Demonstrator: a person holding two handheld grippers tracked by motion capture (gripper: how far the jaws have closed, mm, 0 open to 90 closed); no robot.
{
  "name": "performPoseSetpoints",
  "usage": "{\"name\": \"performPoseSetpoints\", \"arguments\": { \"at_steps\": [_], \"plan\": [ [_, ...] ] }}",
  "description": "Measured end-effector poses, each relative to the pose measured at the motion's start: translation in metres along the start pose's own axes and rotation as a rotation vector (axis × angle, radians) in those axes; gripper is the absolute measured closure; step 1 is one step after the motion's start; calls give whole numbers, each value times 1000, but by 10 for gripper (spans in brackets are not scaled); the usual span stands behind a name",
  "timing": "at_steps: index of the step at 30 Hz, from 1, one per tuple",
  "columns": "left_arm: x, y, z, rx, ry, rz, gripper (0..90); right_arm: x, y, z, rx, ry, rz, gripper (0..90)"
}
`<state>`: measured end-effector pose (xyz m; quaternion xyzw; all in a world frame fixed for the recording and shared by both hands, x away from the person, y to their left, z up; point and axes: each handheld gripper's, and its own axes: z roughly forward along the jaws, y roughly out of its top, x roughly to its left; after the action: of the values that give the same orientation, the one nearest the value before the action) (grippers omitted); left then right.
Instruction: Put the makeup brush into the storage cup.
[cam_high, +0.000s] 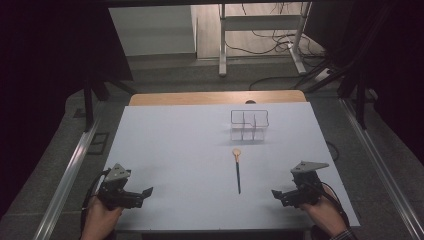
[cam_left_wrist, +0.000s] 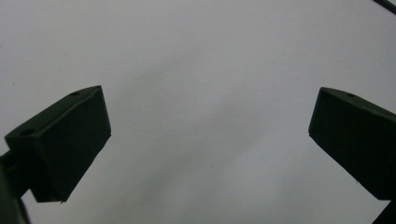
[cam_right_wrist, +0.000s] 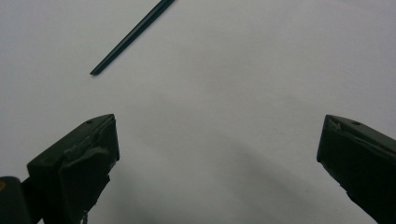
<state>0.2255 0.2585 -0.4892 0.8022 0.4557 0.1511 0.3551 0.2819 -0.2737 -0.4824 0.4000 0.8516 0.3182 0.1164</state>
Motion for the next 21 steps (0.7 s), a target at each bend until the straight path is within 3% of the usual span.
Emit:
{"name": "performPoseSetpoints", "arguments": {
  "at_steps": [20,21],
  "plan": [
    [2,-1,0,18,-9,5,0,3,1,4,42,1,-15,0],
    [2,-1,1,22,-9,5,0,3,1,5,52,-17,-40,0]
  ]
}}
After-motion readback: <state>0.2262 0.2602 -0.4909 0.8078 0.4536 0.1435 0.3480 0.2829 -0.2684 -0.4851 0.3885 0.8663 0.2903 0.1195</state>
